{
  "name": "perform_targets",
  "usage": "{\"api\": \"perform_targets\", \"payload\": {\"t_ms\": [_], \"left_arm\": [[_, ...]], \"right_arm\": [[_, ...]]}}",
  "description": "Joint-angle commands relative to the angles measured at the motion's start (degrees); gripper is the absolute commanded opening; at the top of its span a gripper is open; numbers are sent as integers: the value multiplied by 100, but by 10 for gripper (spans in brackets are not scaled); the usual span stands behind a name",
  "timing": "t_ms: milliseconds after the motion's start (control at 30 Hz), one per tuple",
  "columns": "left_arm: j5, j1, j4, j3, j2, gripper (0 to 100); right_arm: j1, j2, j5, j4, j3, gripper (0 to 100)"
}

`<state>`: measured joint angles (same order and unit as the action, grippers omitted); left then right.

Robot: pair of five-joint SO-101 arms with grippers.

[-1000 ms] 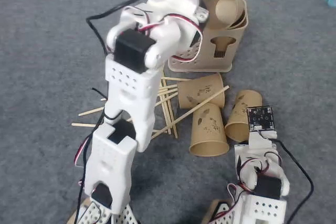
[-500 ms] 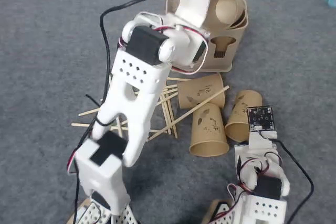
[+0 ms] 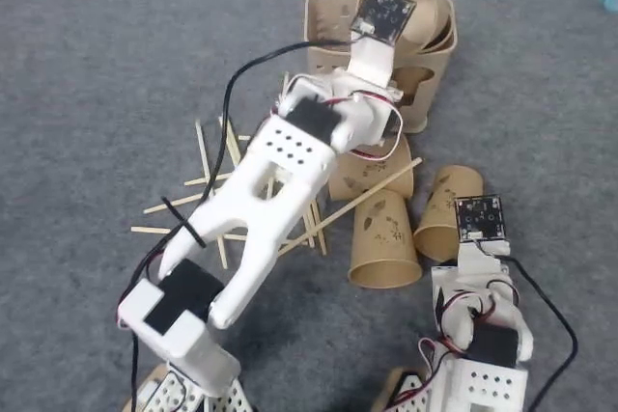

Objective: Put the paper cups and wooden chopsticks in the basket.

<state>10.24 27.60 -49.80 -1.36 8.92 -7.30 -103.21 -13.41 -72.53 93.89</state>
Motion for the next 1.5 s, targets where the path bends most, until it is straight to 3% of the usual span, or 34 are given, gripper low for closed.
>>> {"api": "perform_targets", "payload": {"t_ms": [0, 200, 467, 867, 1000, 1167, 1300, 1467], "left_arm": [[70, 9, 1099, 497, -686, 11], [53, 97, 1662, 875, -1257, 11], [79, 88, 3543, 1727, -1565, 11], [53, 97, 3815, 1613, -2145, 11], [53, 79, 3341, 1754, -2866, 11], [53, -290, 1688, 1991, -4229, 11], [53, -985, 721, 2352, -5389, 11], [44, -2022, 343, 3371, -6620, 12]], "right_arm": [[-31, -66, -88, -48, -18, 9], [-31, -66, -88, -48, -18, 9], [-31, -66, -88, -40, -18, 9], [-31, -66, -88, -40, -18, 9], [-31, -66, -88, -31, -18, 9], [-48, -66, -88, -13, -18, 8], [-31, -75, -88, 13, -18, 9], [-31, -75, -79, 514, -70, 9]]}}
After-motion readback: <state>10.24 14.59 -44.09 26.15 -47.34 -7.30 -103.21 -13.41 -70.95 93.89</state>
